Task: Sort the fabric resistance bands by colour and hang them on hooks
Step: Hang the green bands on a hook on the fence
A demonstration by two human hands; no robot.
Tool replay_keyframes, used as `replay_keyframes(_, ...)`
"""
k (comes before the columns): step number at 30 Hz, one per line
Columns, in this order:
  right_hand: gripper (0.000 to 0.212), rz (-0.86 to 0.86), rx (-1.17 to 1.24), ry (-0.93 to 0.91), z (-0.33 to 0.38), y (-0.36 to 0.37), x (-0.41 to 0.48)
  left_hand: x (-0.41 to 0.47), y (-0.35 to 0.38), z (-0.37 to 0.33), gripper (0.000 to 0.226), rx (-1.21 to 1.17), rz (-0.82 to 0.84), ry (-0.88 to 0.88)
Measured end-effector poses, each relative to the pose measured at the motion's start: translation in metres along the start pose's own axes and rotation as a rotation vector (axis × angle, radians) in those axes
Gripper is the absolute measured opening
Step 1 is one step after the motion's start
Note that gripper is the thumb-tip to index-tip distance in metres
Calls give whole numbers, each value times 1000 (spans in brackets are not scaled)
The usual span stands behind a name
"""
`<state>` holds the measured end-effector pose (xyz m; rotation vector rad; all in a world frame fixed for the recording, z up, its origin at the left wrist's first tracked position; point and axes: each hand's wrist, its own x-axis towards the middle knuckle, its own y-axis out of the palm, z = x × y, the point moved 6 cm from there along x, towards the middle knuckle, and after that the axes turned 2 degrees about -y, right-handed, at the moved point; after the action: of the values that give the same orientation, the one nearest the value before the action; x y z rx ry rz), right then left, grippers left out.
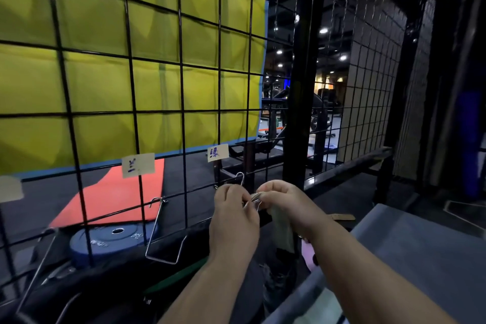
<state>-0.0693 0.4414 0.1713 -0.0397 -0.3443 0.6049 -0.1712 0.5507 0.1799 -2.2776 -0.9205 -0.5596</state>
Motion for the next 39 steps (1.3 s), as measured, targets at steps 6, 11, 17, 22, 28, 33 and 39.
replay_keyframes(6,25,18,129,34,-8,8,4,4,0,2,10,-31,83,-57)
replay_keyframes(11,18,119,166,47,-5,17,3,5,3,3,12,-150,162,-115)
replay_keyframes(17,24,185,317,76,-3,23,2,7,4,4,13,-372,195,-160)
replay_keyframes(22,31,160,375,64,-7,24,3,6,2,2,20,-378,190,-111)
replay_keyframes(28,38,181,282,-34,1,32,-5,5,-4,-6,21,-415,186,-68)
replay_keyframes(33,43,43,292,-26,-9,29,-7,8,-1,-2,22,-372,173,-95)
replay_keyframes(39,48,-43,291,-51,-13,26,-12,6,2,2,21,-397,179,-126)
